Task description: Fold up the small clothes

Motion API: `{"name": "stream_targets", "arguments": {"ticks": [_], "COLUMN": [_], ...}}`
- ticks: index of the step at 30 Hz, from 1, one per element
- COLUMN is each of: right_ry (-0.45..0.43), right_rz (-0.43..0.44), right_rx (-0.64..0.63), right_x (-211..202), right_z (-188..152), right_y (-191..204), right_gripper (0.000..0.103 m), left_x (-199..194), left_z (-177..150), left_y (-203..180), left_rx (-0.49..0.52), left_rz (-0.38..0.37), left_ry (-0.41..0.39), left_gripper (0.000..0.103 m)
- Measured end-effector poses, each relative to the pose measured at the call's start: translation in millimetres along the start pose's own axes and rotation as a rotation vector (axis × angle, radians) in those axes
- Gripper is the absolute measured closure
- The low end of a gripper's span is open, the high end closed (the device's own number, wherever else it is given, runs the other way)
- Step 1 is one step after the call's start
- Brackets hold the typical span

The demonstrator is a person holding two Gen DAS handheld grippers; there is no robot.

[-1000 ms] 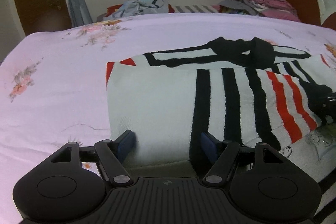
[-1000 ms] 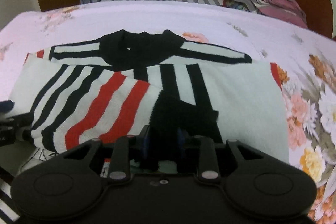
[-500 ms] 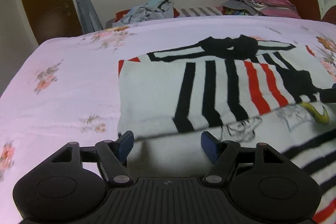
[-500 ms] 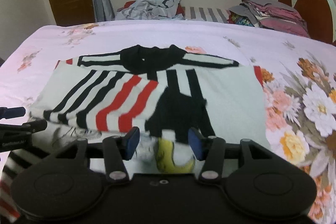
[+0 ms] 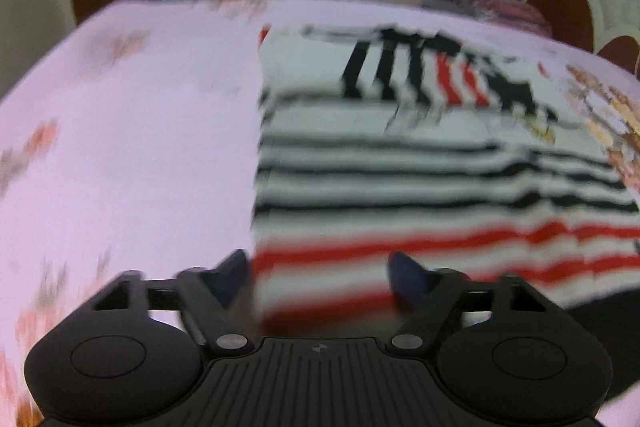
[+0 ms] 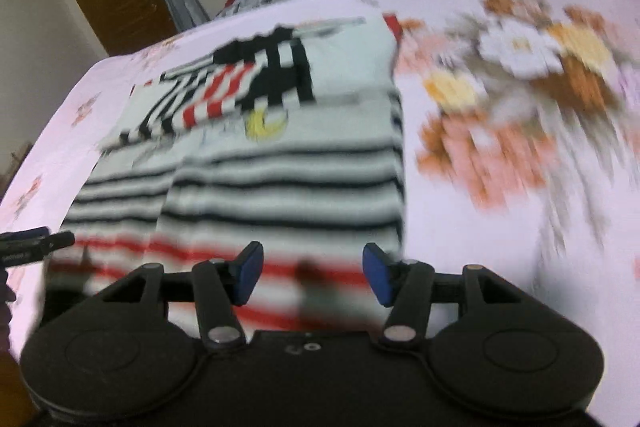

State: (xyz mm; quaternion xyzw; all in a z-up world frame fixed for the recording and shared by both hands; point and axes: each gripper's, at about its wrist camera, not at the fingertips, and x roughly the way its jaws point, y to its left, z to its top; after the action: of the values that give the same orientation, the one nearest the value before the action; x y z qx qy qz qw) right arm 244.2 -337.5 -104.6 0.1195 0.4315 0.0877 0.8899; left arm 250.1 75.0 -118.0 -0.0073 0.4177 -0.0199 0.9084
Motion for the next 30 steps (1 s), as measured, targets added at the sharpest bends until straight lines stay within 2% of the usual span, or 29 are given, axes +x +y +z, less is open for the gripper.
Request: {"name": "stream_targets", "arguments": {"ticks": [3,8,12,15,19,21,23,25,27,30], "right_ry": [0.030,0.057,0.073,0.069,0.039,0.044,0.057,0.082,0.102,0.081], "right_rz": [0.046,0.129,0.196,0.217,0.201,0.228,0.241,0.282,0.339,0.367], "right_rx": [0.045,0.128,0.148,0.167,0.227,0.279,0.279,0.272,0.284,0.322], "right_x": [-10,-20,-23,-23,-14,-7,-5,-5,-5,-5], "right_z": [-27,-54,-64,-64,-56,-51,-51,-54,-61,-67], "right_y": [-12,-22,-17,-18,-32,-40,-40,-38,-38,-41], "right_gripper": [0.052,0.054,0.055,0.056,0.064,0.064,0.062,0.062,0.062,0.066], "left_x": [-13,-27,-30,-24,-8,3,5,3,-4,-5], "left_z": [-25,-54,-72,-80,-71,-68,-70,-77,-84,-86], "left_y": [11,22,35,45,53,58,60,58,50,48], "left_rx": [-0.055,-0.169,-0.308,-0.410,-0.475,-0.524,-0.563,-0.567,-0.513,-0.537], "left_rz": [-0.056,-0.271,-0.370,-0.409,-0.413,-0.467,-0.504,-0.550,-0.534,-0.501], "left_ry": [0.003,0.044,0.043,0.038,0.023,0.022,0.033,0.050,0.030,0.018], "left_gripper": [0.038,0.039,0.049,0.052,0.054,0.054,0.054,0.055,0.056,0.065]}}
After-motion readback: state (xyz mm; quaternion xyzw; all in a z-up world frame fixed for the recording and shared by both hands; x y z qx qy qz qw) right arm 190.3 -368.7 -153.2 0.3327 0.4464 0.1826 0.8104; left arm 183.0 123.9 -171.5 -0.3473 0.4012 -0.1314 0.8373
